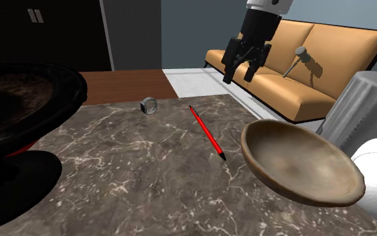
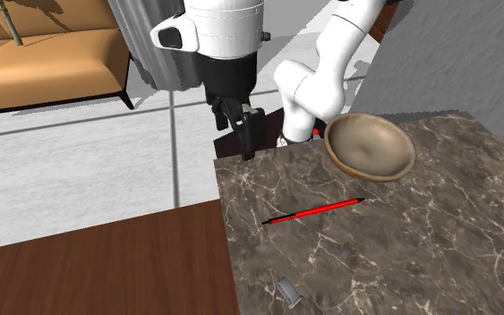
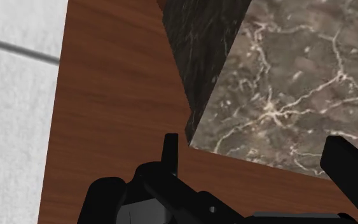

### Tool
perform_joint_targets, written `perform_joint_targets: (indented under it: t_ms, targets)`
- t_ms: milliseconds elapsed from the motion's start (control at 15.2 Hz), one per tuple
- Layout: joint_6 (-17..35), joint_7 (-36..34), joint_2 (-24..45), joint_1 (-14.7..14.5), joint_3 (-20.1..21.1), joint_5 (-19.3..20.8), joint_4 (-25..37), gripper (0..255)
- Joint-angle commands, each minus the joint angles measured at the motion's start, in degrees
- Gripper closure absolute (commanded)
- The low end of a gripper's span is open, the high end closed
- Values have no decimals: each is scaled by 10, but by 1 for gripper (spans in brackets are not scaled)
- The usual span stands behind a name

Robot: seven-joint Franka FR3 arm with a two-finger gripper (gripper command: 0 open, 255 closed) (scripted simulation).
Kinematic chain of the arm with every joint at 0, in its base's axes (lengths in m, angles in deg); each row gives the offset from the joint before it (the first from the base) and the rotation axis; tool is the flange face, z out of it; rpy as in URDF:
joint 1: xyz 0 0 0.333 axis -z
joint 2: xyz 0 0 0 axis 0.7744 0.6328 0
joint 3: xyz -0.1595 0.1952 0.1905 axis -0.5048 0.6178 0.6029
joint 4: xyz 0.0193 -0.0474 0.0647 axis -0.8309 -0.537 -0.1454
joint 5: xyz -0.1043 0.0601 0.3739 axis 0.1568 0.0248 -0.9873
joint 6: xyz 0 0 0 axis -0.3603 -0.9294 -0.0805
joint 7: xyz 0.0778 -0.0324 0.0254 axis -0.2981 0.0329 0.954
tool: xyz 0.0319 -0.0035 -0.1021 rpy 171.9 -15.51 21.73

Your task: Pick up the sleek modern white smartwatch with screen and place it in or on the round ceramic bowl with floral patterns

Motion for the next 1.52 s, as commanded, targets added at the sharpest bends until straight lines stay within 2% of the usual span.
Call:
perform_joint_targets:
  t_ms: [0, 330, 594, 858, 1056, 1452]
  targets:
    - [7, -27, 24, -3, 22, -8, 20, 0]
    - [22, -101, 95, -8, 83, -16, 84, 0]
    - [32, -164, 163, -9, 132, -8, 147, 0]
    - [37, -232, 243, -12, 182, 19, 223, 0]
    - [35, -289, 313, -21, 218, 54, 290, 0]
    - [73, -288, 312, -24, 219, 53, 251, 0]
